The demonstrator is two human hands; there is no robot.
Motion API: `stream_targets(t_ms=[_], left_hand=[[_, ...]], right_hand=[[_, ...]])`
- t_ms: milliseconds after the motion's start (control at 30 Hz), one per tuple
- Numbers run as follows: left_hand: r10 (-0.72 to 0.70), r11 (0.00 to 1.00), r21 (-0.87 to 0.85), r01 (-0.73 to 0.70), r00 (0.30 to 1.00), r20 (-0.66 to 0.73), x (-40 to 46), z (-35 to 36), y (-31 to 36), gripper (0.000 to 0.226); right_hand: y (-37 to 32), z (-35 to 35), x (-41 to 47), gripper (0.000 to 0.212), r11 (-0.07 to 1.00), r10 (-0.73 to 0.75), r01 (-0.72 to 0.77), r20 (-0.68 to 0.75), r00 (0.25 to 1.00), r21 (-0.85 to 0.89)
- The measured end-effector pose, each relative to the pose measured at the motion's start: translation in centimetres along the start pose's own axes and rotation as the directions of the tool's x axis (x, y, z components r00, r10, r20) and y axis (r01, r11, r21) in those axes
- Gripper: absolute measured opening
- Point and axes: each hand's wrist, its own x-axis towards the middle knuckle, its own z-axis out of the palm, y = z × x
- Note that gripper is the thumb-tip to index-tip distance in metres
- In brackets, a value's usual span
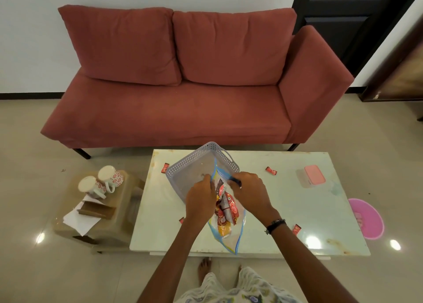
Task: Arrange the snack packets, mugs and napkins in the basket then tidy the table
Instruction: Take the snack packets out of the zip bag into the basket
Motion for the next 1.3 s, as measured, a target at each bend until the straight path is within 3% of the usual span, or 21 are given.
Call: stream_targets(t_ms=[167,433,667,800,900,1000,1100,1167,1300], left_hand=[[-0.094,0.996,-0.011,0.093,0.988,-0.121,0.4,-0.7,-2.1,0.028],[-0.058,0.989,-0.141,0.034,0.983,-0.173,-0.1,-0.1,-3.5,0.019],[-0.030,0.918,-0.395,-0.039,0.985,-0.167,0.9,1.1,-0.9,0.020],[-0.067,0.901,-0.433,-0.002,0.987,-0.145,1.2,1.5,-0.9,0.020],[-0.073,0.904,-0.428,0.003,0.986,-0.147,1.2,0.8,-1.3,0.019],[-0.063,0.913,-0.408,0.003,0.989,-0.135,0.7,0.0,-1.8,0.016],[-0.052,0.916,-0.402,0.002,0.992,-0.115,0.1,-0.7,-2.4,0.014],[-0.048,0.916,-0.401,-0.005,0.991,-0.122,-0.2,-1.1,-2.7,0.014],[-0.041,0.915,-0.403,-0.020,0.989,-0.141,-0.5,-1.7,-3.0,0.016]], right_hand=[[2.1,-2.5,0.4,0.017,0.994,0.107,-0.103,-0.133,0.985,0.035],[1.7,-2.5,0.2,0.017,0.990,0.105,-0.087,-0.154,0.982,0.114],[1.9,-2.2,-0.3,0.011,0.990,0.115,-0.123,-0.110,0.987,-0.064],[0.4,-0.2,-2.3,0.024,0.985,-0.081,0.049,-0.188,0.979,-0.166],[-1.1,2.3,-3.0,0.026,0.951,-0.164,0.190,0.122,0.979,-0.244],[-2.3,4.4,-1.3,0.034,0.895,-0.157,0.288,0.365,0.918,-0.339],[-3.3,6.0,0.7,0.023,0.821,-0.235,0.403,0.404,0.884,-0.404],[-3.3,7.5,2.1,0.033,0.761,-0.177,0.421,0.466,0.867,-0.494],[-1.7,9.2,3.2,0.037,0.672,-0.263,0.506,0.465,0.845,-0.540]])
